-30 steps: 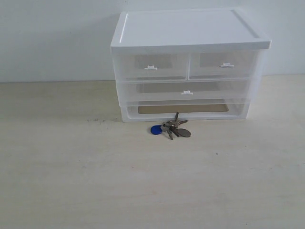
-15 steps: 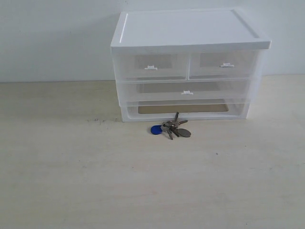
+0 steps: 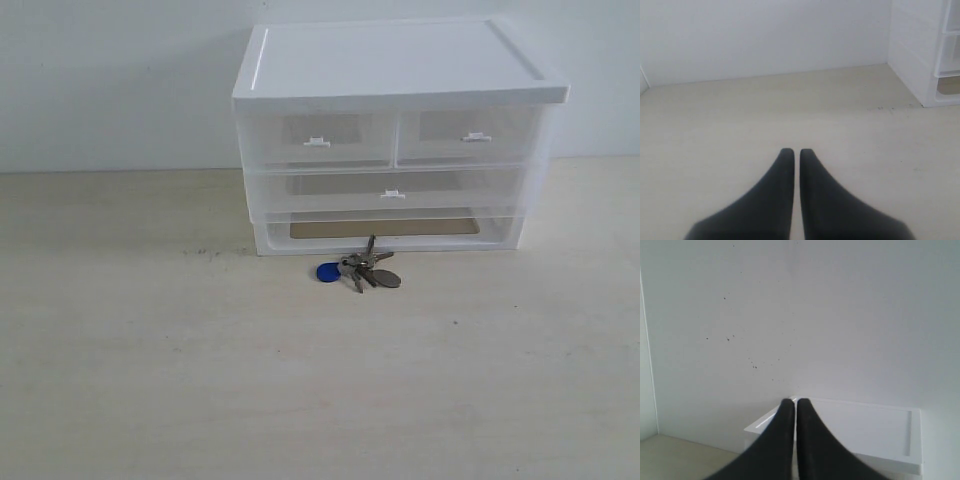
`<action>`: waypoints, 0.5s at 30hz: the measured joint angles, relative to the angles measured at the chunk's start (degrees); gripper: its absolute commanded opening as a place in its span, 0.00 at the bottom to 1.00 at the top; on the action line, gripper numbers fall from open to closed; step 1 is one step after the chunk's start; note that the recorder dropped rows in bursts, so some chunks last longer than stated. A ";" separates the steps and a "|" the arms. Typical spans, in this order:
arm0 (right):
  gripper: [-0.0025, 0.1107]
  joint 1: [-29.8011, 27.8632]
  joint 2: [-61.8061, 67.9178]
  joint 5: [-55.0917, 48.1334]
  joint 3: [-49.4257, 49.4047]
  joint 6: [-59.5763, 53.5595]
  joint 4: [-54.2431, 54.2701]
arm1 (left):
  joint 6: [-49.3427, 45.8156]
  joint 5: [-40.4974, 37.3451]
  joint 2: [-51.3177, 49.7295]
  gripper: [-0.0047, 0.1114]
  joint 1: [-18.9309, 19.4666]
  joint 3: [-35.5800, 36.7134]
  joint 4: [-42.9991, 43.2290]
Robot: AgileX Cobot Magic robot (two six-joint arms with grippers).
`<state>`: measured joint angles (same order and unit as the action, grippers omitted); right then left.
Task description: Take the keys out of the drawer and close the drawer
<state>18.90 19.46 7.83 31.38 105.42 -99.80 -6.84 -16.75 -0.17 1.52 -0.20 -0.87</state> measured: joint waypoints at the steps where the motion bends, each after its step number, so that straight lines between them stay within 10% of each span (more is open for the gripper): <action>1: 0.02 0.00 0.00 0.15 0.00 0.30 0.21 | 0.00 0.00 0.00 0.08 0.02 0.00 0.00; 15: 0.02 1.68 0.00 0.84 0.00 14.32 43.90 | -0.09 0.00 0.00 0.08 0.02 0.00 0.00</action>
<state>20.58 19.46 8.67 31.38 119.74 -55.89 -6.94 -16.75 -0.17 1.54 -0.20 -0.87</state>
